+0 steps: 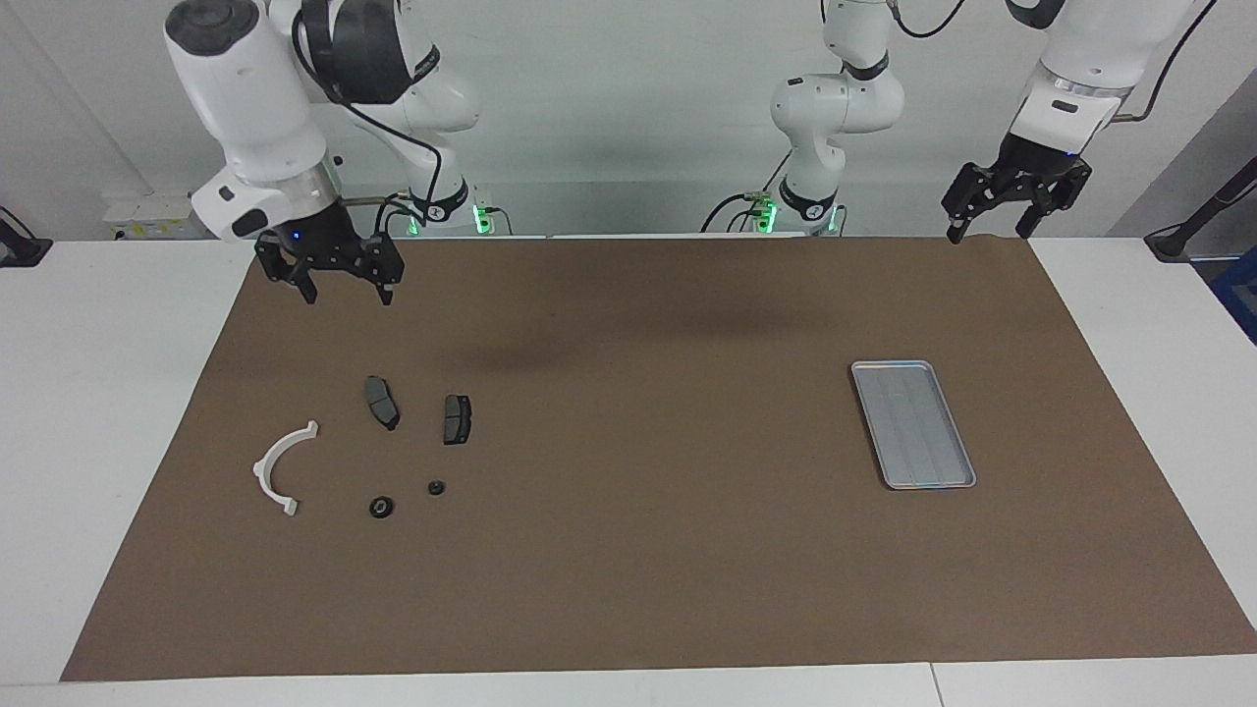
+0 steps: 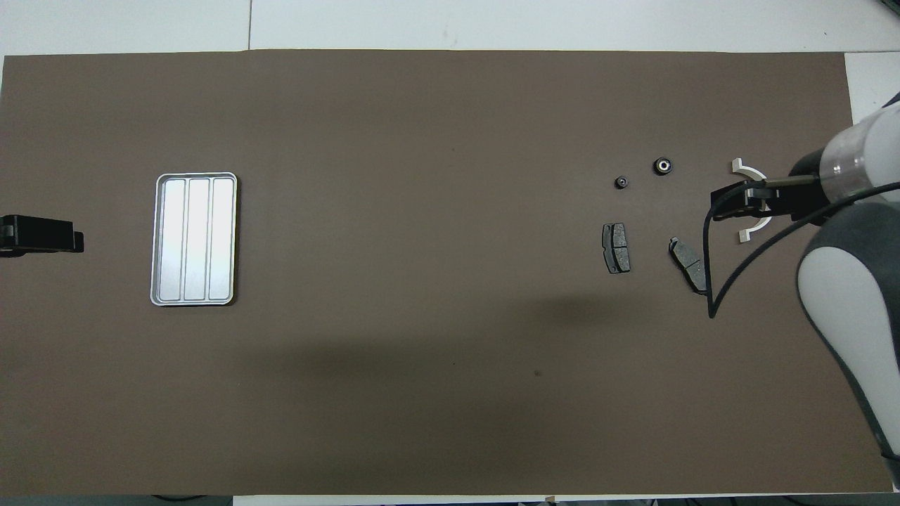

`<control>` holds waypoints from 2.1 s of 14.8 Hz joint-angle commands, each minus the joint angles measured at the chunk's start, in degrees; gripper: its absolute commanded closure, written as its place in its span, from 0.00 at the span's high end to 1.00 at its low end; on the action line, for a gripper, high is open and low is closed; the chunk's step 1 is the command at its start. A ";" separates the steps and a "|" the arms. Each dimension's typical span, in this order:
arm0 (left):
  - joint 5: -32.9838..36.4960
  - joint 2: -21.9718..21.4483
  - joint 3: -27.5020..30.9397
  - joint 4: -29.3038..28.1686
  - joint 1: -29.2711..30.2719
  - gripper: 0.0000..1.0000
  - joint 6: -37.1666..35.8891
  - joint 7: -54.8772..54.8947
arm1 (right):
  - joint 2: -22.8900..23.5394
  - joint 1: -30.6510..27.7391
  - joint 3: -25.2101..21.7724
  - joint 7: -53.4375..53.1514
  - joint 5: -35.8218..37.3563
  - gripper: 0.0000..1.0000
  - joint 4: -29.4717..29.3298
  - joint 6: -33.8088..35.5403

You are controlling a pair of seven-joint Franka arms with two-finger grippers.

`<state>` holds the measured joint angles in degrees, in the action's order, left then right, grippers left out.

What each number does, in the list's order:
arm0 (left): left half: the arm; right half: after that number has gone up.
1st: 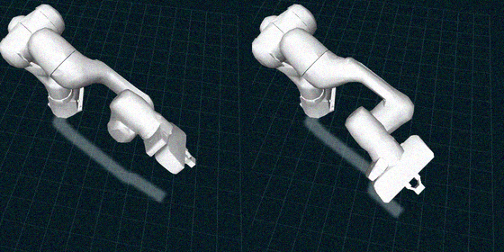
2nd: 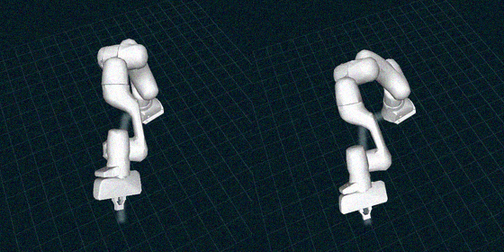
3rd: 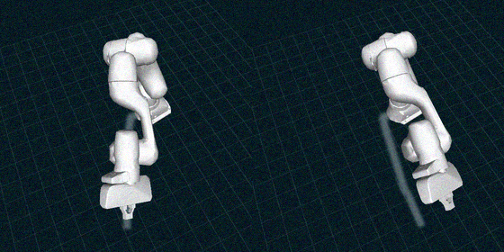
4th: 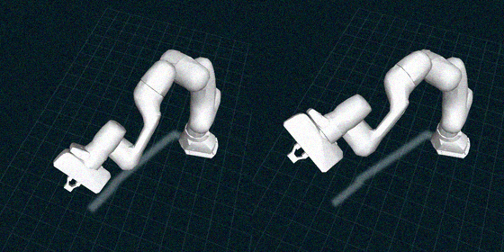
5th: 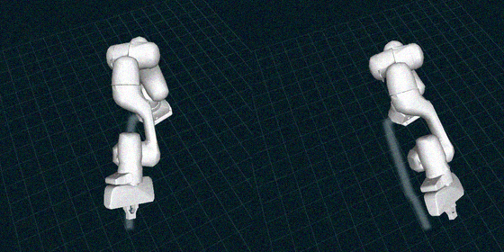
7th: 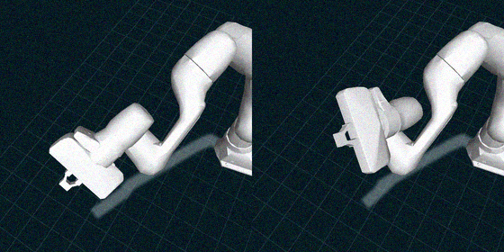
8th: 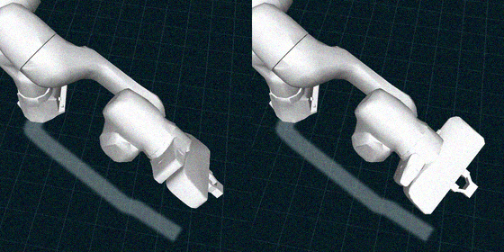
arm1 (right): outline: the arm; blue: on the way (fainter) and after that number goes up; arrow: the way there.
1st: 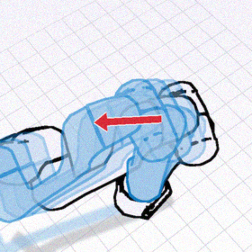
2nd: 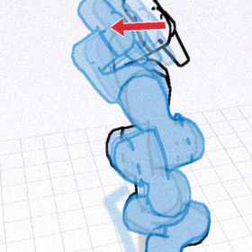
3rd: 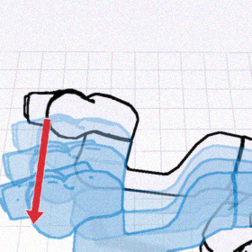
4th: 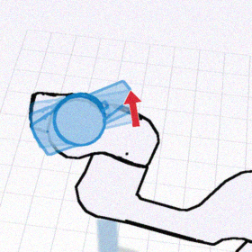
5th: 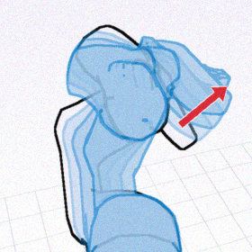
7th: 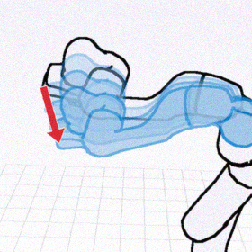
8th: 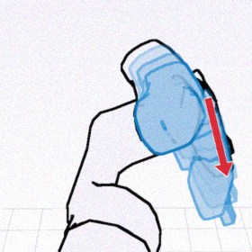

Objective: Pick bearing gear from pile to tray

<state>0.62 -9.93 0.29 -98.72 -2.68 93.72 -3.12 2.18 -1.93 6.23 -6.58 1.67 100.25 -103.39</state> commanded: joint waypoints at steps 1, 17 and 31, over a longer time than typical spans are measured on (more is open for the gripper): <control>0.96 -0.79 -1.42 -0.95 -0.66 1.00 0.51 -2.68 | 5.27 -0.61 0.63 -2.37 -0.52 1.00 1.35 -6.45; 0.87 -4.22 -2.48 -8.86 -0.75 1.00 3.75 -1.89 | 33.33 3.52 0.72 -19.25 8.97 1.00 -10.16 -20.89; 0.34 1.92 -3.89 -8.77 -7.94 1.00 9.02 -14.36 | 33.42 3.43 0.89 -23.39 8.00 0.15 -10.16 -21.32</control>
<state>0.71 -9.33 -4.21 -106.86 -7.66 100.42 -13.57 34.93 2.05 6.73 -28.52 9.14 90.00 -124.13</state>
